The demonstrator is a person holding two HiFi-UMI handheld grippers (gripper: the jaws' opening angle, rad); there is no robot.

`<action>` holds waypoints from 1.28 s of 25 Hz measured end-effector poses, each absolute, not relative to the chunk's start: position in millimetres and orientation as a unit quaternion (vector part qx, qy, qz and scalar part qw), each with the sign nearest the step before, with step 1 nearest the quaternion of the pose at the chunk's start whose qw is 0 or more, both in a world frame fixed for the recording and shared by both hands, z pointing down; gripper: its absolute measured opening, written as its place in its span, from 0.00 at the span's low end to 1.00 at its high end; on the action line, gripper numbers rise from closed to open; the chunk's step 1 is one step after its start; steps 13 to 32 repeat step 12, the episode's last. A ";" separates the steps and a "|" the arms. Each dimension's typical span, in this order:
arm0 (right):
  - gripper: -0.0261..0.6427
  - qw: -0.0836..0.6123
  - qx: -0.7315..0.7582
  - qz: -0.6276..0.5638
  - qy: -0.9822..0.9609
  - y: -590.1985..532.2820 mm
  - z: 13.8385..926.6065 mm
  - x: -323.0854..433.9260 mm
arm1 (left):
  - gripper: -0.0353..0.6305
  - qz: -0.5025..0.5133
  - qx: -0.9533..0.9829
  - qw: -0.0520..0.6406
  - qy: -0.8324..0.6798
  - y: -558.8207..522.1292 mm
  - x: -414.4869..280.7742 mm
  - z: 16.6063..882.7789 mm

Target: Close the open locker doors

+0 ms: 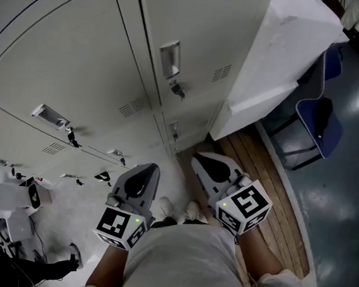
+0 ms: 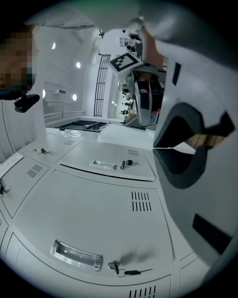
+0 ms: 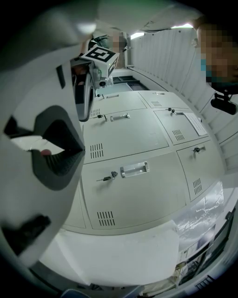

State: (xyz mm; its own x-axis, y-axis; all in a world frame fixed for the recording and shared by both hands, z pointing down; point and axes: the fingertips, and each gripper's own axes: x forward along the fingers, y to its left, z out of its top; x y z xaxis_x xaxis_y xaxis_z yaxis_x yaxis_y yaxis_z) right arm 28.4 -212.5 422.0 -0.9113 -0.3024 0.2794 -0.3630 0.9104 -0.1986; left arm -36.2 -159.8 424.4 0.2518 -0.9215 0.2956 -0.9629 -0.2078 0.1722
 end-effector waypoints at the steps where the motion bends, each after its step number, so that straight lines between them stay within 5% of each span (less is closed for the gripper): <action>1: 0.08 0.121 0.169 0.123 -0.970 -210.8 421.6 27.0 | 0.08 0.065 0.774 0.160 -0.609 -159.0 -36.6 423.8; 32: 0.08 0.124 0.146 0.123 -0.974 -189.4 420.4 12.1 | 0.08 0.072 0.774 0.151 -0.610 -151.6 -42.9 415.2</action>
